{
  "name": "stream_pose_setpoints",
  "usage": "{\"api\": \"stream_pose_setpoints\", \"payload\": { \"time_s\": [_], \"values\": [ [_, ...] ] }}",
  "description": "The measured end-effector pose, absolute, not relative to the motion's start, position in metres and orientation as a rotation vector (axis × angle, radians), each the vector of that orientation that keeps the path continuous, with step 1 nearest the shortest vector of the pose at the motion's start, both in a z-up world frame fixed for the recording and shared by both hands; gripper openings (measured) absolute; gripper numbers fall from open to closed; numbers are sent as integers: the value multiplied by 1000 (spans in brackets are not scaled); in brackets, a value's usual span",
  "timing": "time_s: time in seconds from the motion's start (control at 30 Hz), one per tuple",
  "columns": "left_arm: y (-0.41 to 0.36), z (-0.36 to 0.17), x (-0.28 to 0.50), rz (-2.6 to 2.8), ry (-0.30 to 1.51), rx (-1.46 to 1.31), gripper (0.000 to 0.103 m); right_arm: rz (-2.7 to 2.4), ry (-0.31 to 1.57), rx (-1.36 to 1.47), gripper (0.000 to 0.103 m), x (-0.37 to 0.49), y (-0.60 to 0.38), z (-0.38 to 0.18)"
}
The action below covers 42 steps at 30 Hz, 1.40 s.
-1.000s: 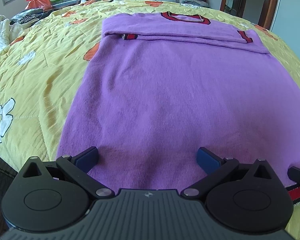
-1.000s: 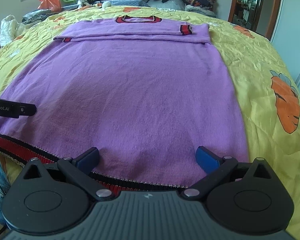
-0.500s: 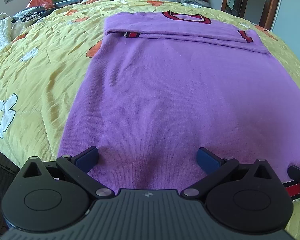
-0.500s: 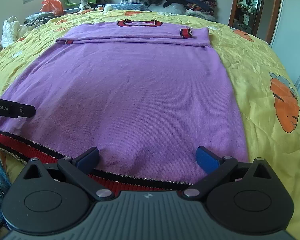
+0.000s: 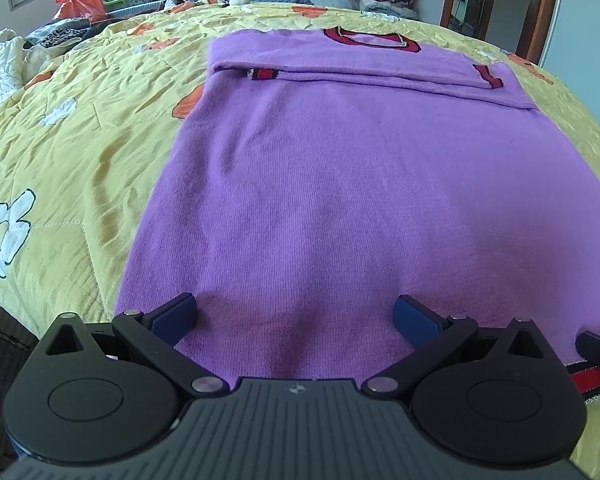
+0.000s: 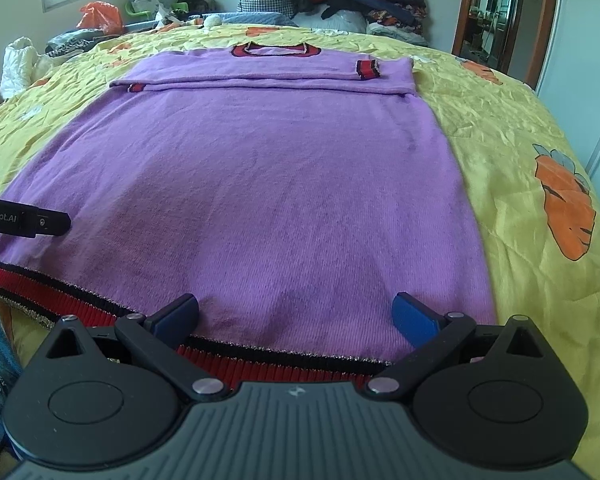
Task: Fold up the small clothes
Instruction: 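Grasp the striped hem with the left tool while the right tool grasps it too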
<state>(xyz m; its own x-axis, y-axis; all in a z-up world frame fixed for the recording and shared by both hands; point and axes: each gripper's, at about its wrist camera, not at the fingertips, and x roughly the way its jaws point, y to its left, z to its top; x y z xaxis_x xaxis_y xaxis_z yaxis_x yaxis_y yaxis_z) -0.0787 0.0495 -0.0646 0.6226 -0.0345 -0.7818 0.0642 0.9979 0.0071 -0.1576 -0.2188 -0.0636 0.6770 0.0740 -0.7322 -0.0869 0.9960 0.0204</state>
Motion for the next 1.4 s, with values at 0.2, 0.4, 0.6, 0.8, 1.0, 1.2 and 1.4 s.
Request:
{"api": "stream_pose_setpoints", "payload": {
  "time_s": [0.2,0.4,0.6,0.8,1.0,1.2,1.4],
  "values": [
    [55,-63,-77,-121,916,62,103,131,816,-43,103,-164,-225,-62],
    [106,-57,-86,-207,909,-48,103,68,801,-17,103,-179,-258,-61],
    [150,-57,-98,-352,858,-181,103,69,770,59,103,-197,-292,-66],
    [158,-69,-115,-294,852,-119,103,8,735,42,103,-205,-303,-67],
    [168,-80,-110,-316,893,-225,100,10,766,41,103,-203,-306,-62],
    [166,-80,-113,-392,894,-313,98,29,768,113,103,-203,-321,-63],
    [180,-96,-110,-420,942,-409,85,-11,775,29,103,-203,-316,-61]
  ]
}}
